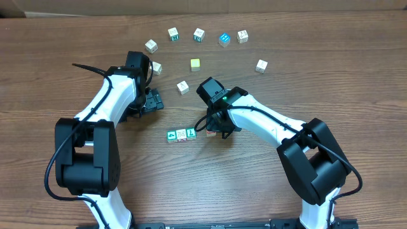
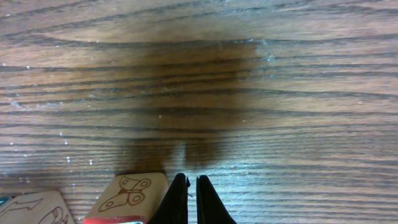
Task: Form a horizontal line
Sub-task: 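Lower the right gripper beside the red block and nudge it into line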
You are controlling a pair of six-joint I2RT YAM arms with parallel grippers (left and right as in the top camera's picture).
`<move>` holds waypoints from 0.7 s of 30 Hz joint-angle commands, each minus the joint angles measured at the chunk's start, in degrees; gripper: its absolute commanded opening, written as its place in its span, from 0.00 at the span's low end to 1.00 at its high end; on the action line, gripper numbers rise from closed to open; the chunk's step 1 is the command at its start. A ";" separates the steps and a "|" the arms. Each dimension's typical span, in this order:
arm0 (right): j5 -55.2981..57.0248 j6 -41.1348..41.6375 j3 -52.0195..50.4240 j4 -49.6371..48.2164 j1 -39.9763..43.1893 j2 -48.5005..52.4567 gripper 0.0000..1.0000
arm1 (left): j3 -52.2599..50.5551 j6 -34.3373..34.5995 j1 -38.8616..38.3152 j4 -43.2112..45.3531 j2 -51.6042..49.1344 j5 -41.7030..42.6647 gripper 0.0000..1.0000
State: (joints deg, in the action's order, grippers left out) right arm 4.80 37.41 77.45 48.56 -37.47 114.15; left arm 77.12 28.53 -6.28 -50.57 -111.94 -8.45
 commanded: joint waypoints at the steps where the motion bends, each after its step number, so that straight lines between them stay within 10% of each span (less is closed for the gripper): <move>1: -2.91 -0.28 -0.35 -0.92 0.26 -1.51 0.04 | -0.17 0.20 -0.11 0.07 -0.57 -0.70 1.00; 21: -6.64 1.62 -0.35 -3.26 -0.72 -1.51 0.04 | -0.17 0.20 -0.11 0.07 -0.57 -0.70 1.00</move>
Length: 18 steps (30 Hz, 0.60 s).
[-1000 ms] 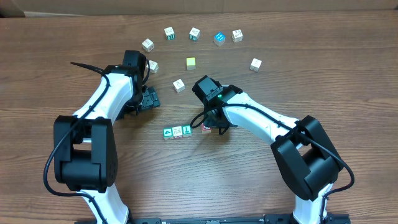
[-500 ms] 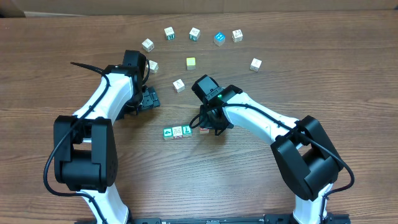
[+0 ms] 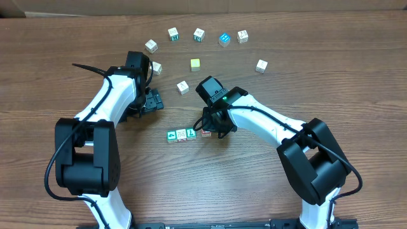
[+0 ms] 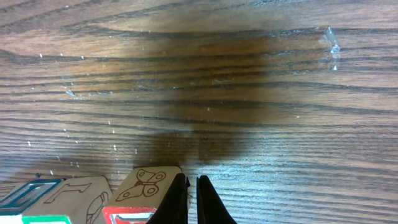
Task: Form a horizontal line
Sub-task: 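Lower the right gripper beside the red block and nudge it into line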
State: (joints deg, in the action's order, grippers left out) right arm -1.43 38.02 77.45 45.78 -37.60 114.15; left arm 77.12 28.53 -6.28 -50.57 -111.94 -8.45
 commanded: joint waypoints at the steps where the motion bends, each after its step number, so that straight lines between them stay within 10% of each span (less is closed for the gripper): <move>1: -0.44 1.01 -0.35 -0.52 -0.68 -1.51 0.04 | -0.17 0.20 -0.11 0.07 -0.57 -0.72 1.00; 18: 0.44 1.27 -0.35 0.61 -0.68 -1.40 0.04 | -0.17 0.20 -0.11 0.07 -0.57 -0.70 0.99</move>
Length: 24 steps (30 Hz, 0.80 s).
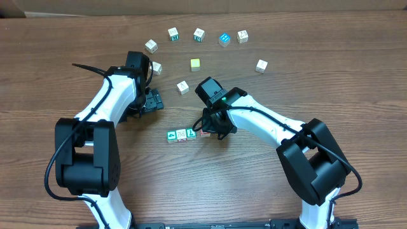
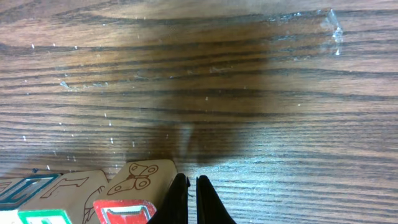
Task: Form a horizontal line
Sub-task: 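Lower the right gripper beside the red block and nudge it into line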
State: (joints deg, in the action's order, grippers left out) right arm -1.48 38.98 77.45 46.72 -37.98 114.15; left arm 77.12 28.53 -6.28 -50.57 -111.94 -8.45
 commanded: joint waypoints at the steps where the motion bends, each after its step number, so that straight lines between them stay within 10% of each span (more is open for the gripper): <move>1: 0.44 0.33 -0.35 -0.35 -0.31 -1.31 0.04 | -0.17 0.20 -0.11 0.07 -0.57 -0.72 1.00; 24: -4.20 1.79 -0.35 -1.66 -0.31 -0.66 0.04 | -0.17 0.20 -0.11 0.07 -0.57 -0.70 1.00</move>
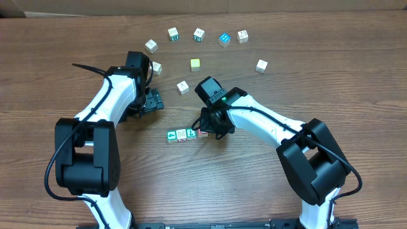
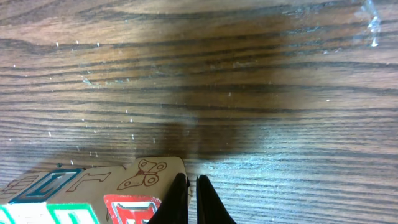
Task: Form a horizontal line
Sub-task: 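Lower the right gripper beside the red block and nudge it into line, then raise the right gripper and move it back toward the arc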
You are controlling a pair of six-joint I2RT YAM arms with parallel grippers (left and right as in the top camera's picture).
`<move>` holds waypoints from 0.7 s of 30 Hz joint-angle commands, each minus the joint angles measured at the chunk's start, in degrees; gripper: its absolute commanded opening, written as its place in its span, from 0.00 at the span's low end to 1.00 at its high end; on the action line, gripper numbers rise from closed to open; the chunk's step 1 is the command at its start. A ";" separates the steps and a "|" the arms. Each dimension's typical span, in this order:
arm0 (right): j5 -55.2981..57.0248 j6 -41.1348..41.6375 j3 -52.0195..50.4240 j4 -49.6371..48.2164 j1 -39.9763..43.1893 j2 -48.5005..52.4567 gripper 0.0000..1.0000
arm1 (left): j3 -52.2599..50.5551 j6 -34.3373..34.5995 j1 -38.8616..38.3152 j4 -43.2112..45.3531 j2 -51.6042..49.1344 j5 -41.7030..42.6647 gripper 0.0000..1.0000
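Three blocks [image 1: 180,135] lie in a left-to-right row on the table's middle. A fourth block with a butterfly top and red side [image 2: 151,176] sits at the row's right end [image 1: 202,132], against its neighbour [image 2: 43,185]. My right gripper [image 2: 191,200] is shut and empty, its fingers pressed to that block's right side. My left gripper [image 1: 152,100] rests low on the table to the upper left of the row, away from it; its jaws are not clear to see.
Several loose blocks lie in an arc at the back: white ones [image 1: 151,45] [image 1: 242,36] [image 1: 261,65], a blue one [image 1: 224,39], a yellow-green one [image 1: 195,64] and one [image 1: 183,87] nearer the row. Bare wood [image 2: 280,124] lies ahead of the right gripper.
My shut right gripper has moved slightly left with the butterfly block at its side, and the block now sits tighter against the row. The left arm is unchanged.
The butterfly block first stood a gap to the right of the three-block row, with my shut right gripper at its right side. At each later moment block and gripper were further left. The block now ends the row.
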State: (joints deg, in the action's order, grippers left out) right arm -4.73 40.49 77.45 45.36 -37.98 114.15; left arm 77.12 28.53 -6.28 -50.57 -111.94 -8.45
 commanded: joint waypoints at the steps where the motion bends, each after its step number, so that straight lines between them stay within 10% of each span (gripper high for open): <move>1: -0.94 0.28 -0.35 -0.31 -0.31 -0.66 0.04 | -0.17 0.20 -0.11 0.07 -0.57 -0.70 1.00; 21: -0.98 2.86 -0.35 -0.13 -0.33 -0.66 0.04 | -0.17 0.20 -0.11 0.07 -0.57 -0.70 1.00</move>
State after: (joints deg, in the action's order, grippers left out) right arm -5.61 42.72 77.45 45.34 -37.98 114.15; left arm 77.12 28.53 -6.28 -50.57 -111.94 -8.45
